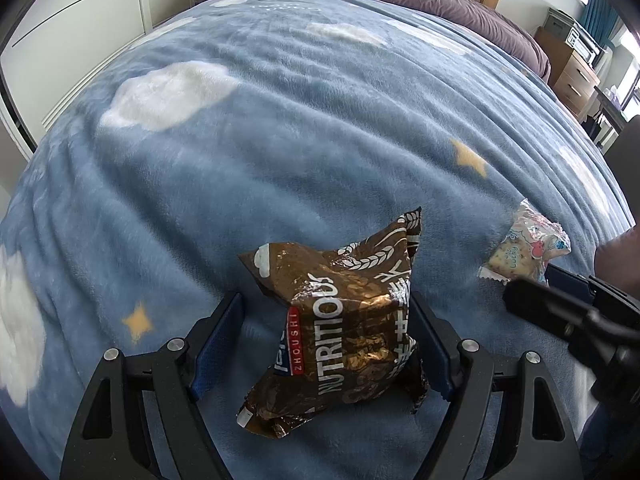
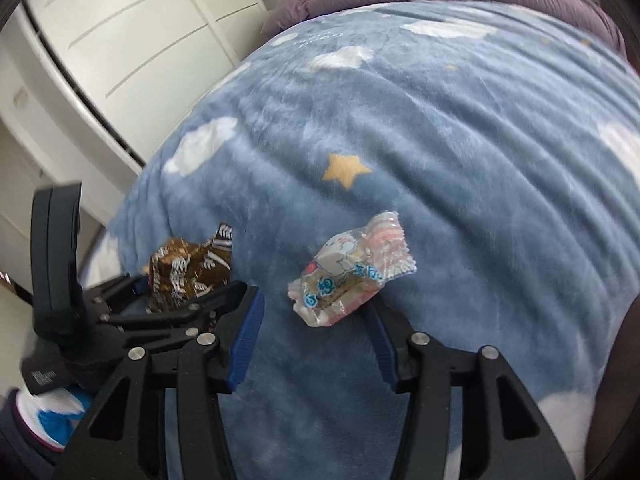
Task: Organize snacks
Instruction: 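Grasp the brown Nutritious bag with the left gripper while the right grasps the clear candy, then carry the brown bag and clear candy over the green tray with both grippers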
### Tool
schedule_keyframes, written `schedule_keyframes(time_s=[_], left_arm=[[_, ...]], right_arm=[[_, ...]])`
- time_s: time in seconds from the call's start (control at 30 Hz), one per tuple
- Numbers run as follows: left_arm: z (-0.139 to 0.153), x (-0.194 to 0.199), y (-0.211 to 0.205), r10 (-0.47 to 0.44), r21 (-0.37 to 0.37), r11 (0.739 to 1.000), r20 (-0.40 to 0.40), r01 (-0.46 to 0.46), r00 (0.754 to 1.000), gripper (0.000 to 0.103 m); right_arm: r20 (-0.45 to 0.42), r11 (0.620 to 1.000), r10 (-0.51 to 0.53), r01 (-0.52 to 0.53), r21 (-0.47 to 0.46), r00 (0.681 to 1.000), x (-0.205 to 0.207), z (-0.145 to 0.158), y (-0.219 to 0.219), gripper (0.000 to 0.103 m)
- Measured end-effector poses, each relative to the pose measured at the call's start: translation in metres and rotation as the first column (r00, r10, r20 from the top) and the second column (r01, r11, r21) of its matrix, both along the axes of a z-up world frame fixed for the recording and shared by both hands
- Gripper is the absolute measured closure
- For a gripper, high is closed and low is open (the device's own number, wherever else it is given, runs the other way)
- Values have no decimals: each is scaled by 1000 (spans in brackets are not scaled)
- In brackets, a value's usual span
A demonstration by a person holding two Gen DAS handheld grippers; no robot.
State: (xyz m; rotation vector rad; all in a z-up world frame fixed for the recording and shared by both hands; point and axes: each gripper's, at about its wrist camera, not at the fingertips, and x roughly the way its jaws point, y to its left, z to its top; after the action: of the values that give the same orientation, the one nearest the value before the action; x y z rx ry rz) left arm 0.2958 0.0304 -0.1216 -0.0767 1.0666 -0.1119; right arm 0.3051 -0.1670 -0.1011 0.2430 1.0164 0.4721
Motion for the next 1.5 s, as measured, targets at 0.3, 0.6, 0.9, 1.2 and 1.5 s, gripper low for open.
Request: schedule_keyframes(time_s=[0.3, 0.6, 0.9, 1.2, 1.5], left_arm=[[0, -1, -4, 5, 27, 1000, 12, -5, 1000, 35], [6, -1, 2, 47, 22, 999, 15, -48, 999, 66], [12, -9, 14, 91, -55, 994, 14, -90, 996, 71], [28, -45, 7, 72, -36, 997, 40, -71, 997, 71], [45, -116, -9, 49, -28, 998, 53, -48, 997, 71]], right_arm=[[-77, 975, -199, 205, 83, 977, 11, -9, -16, 70], [-34, 981, -191, 191, -26, 981, 4, 0, -15, 100], [21, 983, -122, 124, -133, 992, -32, 15, -19, 100], [23, 983, -72, 74, -166, 997, -76, 26, -21, 100], [22, 970, -32, 37, -238, 999, -147, 47, -30, 100]])
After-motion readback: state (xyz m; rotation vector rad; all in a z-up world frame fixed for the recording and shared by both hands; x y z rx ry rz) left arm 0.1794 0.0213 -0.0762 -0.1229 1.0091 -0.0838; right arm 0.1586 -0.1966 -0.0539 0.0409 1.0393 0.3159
